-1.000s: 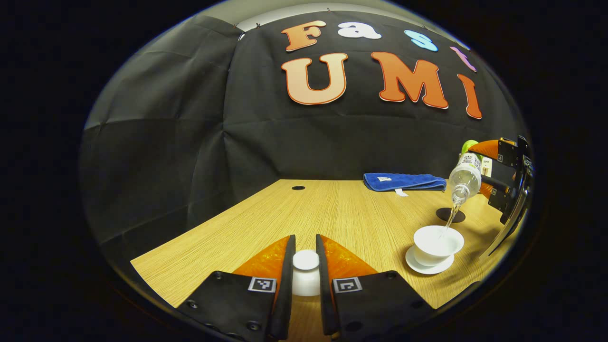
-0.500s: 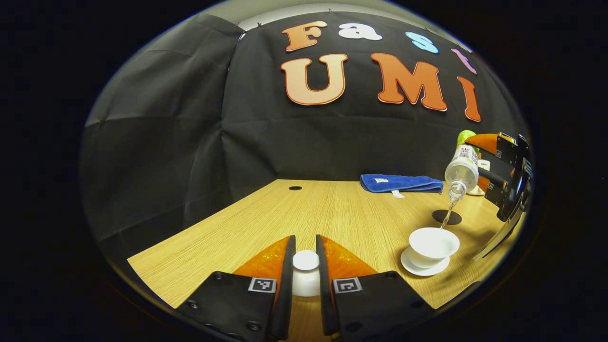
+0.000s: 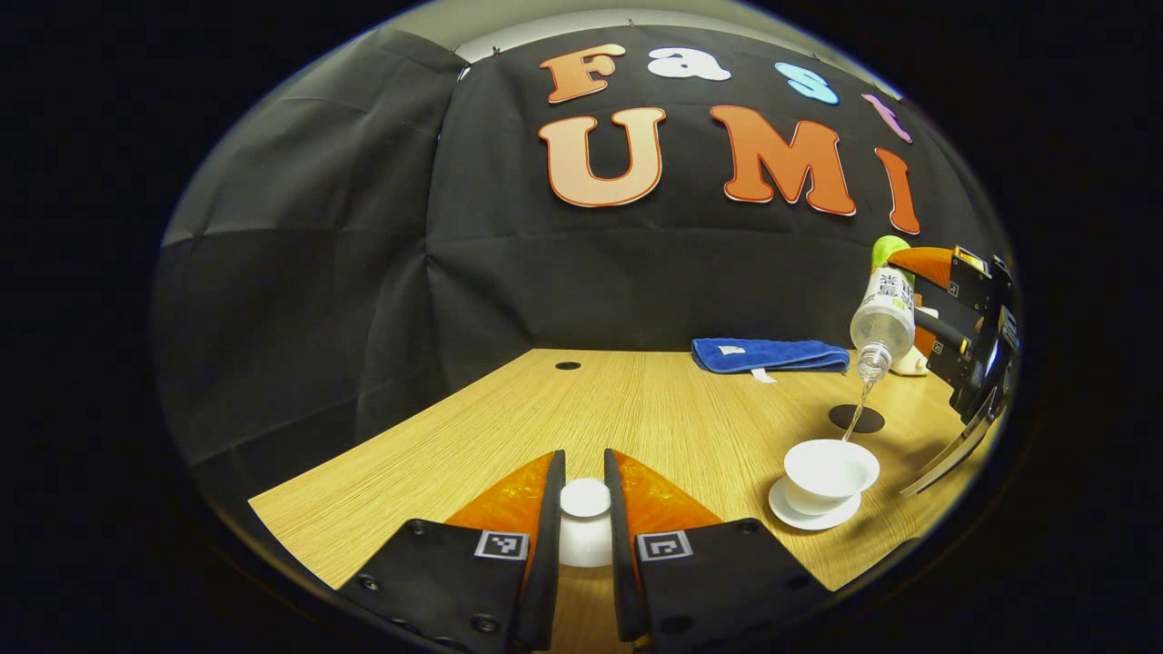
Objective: Open the teacup lid with one hand, grasp the water bottle and pour water into the teacup with the other hand; after pouring, place the water bottle on the coaster and then close the teacup lid.
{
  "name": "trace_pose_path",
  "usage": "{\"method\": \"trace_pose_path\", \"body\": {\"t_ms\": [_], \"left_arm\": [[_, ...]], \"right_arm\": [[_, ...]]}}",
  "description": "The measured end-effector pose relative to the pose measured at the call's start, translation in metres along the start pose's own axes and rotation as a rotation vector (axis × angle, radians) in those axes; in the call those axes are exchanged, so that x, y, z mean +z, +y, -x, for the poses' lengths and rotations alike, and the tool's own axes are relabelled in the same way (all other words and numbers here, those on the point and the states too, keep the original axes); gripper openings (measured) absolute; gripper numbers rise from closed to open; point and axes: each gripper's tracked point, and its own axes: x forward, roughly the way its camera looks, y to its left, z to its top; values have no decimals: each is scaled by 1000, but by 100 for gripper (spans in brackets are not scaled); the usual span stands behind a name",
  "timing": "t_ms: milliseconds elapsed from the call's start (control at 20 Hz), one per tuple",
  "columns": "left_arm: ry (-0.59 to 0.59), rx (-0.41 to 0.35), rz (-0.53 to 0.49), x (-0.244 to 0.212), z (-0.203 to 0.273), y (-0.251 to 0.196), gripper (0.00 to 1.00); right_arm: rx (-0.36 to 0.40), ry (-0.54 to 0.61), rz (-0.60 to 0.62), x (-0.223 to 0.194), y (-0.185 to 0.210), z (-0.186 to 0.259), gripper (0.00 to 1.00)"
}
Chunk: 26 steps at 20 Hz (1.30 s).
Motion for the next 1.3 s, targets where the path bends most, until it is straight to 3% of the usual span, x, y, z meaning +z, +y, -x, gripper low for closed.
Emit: {"method": "trace_pose_path", "body": {"t_ms": [750, 1250, 1300], "left_arm": [[-22, -13, -1, 5, -1, 2, 29], [-25, -19, -4, 9, 3, 1, 29], [-23, -25, -2, 8, 3, 0, 29]], "right_arm": [[-55, -45, 61, 5, -25, -1, 61], [-21, -81, 120, 16, -13, 5, 65], [-24, -89, 124, 18, -15, 7, 61]]}}
